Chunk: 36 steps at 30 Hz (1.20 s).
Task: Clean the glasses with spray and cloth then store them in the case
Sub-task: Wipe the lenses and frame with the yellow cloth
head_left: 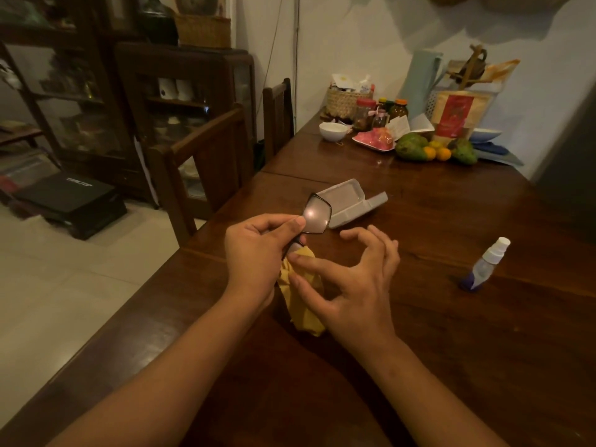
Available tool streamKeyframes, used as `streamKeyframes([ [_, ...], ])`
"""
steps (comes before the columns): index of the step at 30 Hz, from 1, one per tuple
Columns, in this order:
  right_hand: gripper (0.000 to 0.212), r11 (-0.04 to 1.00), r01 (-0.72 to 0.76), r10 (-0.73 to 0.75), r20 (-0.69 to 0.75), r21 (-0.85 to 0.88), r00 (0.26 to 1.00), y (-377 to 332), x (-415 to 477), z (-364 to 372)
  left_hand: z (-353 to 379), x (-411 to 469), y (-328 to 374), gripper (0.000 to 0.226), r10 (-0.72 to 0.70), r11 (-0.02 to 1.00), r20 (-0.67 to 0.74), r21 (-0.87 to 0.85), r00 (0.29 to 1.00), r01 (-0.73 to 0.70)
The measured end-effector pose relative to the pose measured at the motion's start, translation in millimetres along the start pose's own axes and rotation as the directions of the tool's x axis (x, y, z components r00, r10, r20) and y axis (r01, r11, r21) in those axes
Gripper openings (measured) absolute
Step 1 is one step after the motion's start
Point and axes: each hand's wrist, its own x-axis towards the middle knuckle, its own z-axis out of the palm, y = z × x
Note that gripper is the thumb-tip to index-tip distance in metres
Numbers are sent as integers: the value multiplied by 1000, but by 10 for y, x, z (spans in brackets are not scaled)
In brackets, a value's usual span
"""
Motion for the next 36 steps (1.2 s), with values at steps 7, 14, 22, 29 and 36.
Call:
streamKeyframes([
  [7, 34, 993, 109, -112, -47, -51, 993, 75, 1, 59, 23, -9, -3, 2, -4, 1000, -3, 5, 1000, 4],
  [14, 27, 932, 354, -359, -61, -73, 931, 248, 1, 21, -25, 58, 3, 2, -15, 1000, -25, 13, 1000, 15],
  [22, 36, 821, 544, -554, -11, -172, 832, 230, -4, 57, -23, 37, 40, 5, -4, 999, -19, 47, 1000, 4],
  [29, 40, 847, 481, -501, -37, -227, 865, 202, 0, 28, -11, 18, 32, 4, -2, 998, 11, 58, 1000, 1],
  [36, 38, 810, 524, -543, 3, -262, 840, 245, 33, -8, -2, -12, 53, 4, 58, 991, 67, 120, 996, -66],
])
